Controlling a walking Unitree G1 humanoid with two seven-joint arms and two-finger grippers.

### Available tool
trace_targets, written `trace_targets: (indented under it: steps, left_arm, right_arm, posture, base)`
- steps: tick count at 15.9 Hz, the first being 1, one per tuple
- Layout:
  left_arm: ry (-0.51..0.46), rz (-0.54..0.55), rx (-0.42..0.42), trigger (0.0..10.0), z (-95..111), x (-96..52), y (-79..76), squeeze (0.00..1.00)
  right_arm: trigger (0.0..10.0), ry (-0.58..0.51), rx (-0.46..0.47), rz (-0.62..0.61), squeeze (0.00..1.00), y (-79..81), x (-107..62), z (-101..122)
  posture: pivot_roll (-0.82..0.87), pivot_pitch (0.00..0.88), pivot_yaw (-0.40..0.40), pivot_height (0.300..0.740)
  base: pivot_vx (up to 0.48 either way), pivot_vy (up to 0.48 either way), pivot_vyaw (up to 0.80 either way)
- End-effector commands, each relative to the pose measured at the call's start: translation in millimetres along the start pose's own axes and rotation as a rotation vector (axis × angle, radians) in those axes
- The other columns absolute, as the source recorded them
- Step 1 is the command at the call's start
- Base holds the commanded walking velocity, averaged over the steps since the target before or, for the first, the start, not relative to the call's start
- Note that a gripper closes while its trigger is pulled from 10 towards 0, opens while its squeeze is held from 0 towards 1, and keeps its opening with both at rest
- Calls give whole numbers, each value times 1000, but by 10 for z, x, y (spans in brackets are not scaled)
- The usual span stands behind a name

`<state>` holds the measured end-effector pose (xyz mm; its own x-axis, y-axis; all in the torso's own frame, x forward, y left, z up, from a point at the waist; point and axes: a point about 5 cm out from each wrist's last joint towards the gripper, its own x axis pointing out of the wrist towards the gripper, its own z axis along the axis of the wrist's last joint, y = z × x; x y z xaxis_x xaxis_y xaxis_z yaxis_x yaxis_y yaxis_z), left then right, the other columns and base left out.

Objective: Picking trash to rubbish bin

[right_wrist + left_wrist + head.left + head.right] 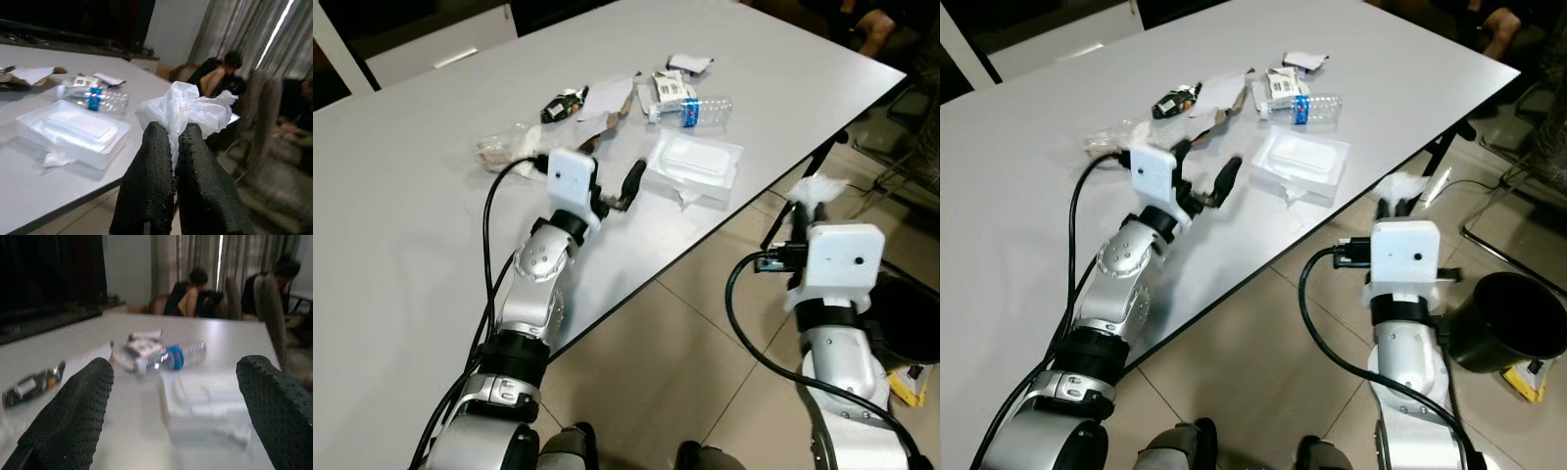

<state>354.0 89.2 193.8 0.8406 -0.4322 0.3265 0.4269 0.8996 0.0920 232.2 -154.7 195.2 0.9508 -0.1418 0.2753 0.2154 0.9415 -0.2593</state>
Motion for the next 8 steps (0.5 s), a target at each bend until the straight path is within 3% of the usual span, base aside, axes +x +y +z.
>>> trace_targets:
  steps: [1,6,8]
  left_arm:
    - [-12,-26,-2,10000,68,36,-56,0]
    - [22,-23,-10,10000,69,49,-104,0]
    - [35,-20,-17,10000,63,54,-118,0]
  right_arm:
    - [10000,-67,-17,-40,0,-67,8,124]
    - [10000,-61,-32,-60,0,-86,5,110]
    - [10000,-59,-33,-59,0,-75,7,109]
  posture:
    - [53,113,16,740]
    - [41,108,22,740]
    - [38,106,25,740]
  base:
    - [0,0,0]
    - [0,0,0]
    - [0,-382,0]
